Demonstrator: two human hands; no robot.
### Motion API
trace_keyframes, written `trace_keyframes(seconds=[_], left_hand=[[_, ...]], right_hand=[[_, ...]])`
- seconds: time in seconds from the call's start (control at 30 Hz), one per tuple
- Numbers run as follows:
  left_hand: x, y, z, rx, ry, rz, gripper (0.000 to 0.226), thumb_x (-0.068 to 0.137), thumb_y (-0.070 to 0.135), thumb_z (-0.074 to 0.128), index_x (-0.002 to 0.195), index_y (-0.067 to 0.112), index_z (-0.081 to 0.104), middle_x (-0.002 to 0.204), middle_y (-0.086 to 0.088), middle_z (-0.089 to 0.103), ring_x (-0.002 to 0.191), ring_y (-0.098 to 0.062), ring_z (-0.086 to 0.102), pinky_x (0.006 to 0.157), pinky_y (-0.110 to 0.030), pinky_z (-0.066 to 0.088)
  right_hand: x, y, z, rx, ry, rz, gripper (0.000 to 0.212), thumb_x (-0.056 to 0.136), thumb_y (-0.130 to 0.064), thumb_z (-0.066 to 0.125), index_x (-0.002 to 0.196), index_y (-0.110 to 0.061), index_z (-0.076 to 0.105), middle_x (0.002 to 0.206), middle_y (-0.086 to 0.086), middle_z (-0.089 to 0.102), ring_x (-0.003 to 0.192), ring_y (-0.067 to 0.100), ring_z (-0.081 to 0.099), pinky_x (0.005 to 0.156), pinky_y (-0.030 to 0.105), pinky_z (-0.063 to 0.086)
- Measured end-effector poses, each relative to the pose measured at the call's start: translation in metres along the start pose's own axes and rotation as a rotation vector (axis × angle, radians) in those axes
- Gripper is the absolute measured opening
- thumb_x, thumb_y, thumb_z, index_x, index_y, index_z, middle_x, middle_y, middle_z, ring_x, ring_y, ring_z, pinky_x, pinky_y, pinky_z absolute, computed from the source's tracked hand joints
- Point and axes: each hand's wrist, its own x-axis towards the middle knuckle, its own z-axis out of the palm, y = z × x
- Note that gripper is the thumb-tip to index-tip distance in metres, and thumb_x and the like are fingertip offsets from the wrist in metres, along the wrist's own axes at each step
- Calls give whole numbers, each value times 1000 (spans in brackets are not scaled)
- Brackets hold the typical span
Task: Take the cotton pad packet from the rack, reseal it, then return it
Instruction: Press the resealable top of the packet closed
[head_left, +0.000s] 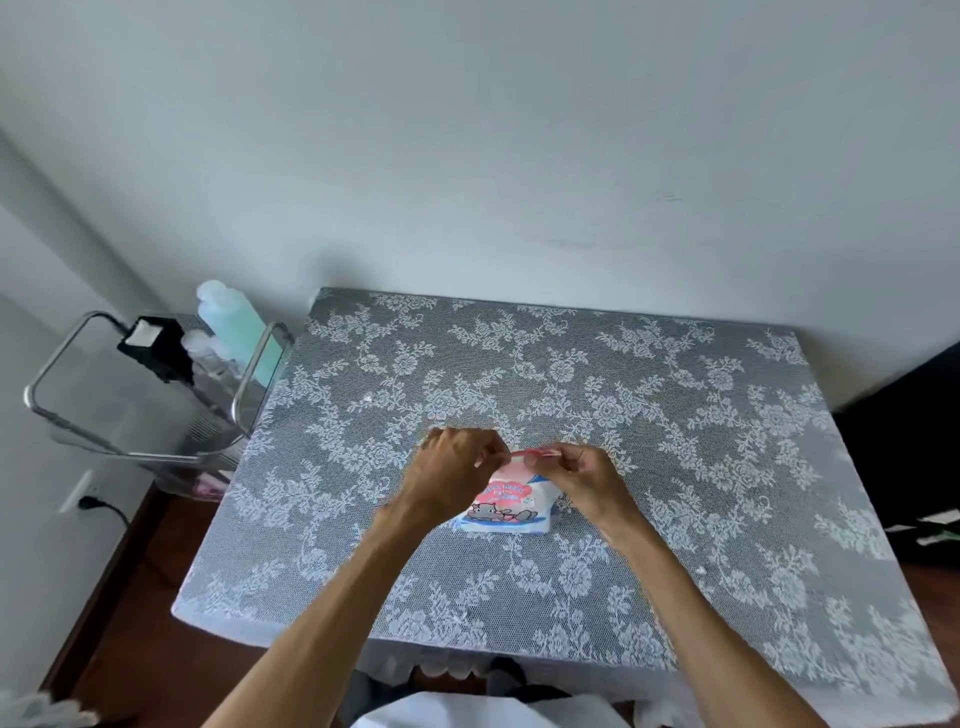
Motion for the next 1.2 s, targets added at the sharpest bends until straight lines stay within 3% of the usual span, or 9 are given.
trace_keyframes(seconds=[0.17,0.27,0.4,0.57,0.73,0.83,0.97,1.1,1.2], left_hand=[[-3,3,4,-9,2,44,11,92,33,64,91,26,73,77,20,66,58,16,46,86,-25,45],[-6,-2,1,-17,-25,36,14,93,34,63,97,24,73,87,12,73,62,6,56,72,-19,48],[-11,-12,-4,-14,-32,46,16,93,32,63,99,21,73,91,6,76,74,-7,68,75,-24,53],[-19,-21,0,-27,-3,31,12,93,30,63,96,23,72,91,9,74,70,-2,61,58,-3,34],[-22,-27,5,-224,-12,-47,9,90,28,66,88,20,72,81,10,74,70,-2,66,59,-14,49],[-24,-38,7,-456,-44,-137,9,85,23,73,79,17,73,67,14,71,61,2,64,54,-9,44],[-31,-52,11,-515,-52,-122,6,83,20,75,78,17,75,70,13,73,61,-1,67,53,-14,47],[-32,-58,10,-503,-11,-104,4,82,24,75,78,23,75,70,15,73,60,-2,67,53,-12,48],[-29,-62,10,-538,5,-136,4,79,29,77,76,27,75,69,11,74,59,-3,68,53,-14,49]], right_hand=[[-6,3,0,-66,30,-44,11,79,-40,75,84,-30,77,76,-7,76,64,7,68,54,16,48],[-11,6,-3,-64,58,-40,14,81,-38,74,87,-26,77,73,-4,75,60,10,68,51,17,49],[-14,13,-10,-78,75,-11,22,82,-38,71,92,-18,76,76,2,75,65,22,71,58,33,55],[-19,15,-8,-27,90,3,28,75,-45,71,88,-20,77,74,0,76,64,17,70,59,27,54],[-22,17,-4,30,106,-1,25,79,-38,70,90,-17,76,77,0,77,67,16,72,58,19,56],[-24,20,-9,41,100,18,27,80,-39,70,93,-16,76,81,1,77,70,20,74,58,21,57],[-29,26,-12,18,76,42,31,79,-42,67,96,-17,75,81,-3,77,69,18,74,57,22,57],[-28,30,-14,88,43,90,36,86,-39,59,107,-13,73,92,7,77,77,29,74,67,43,61],[-26,31,-18,169,-3,129,34,89,-39,56,109,-16,71,92,13,76,78,34,73,67,44,61]])
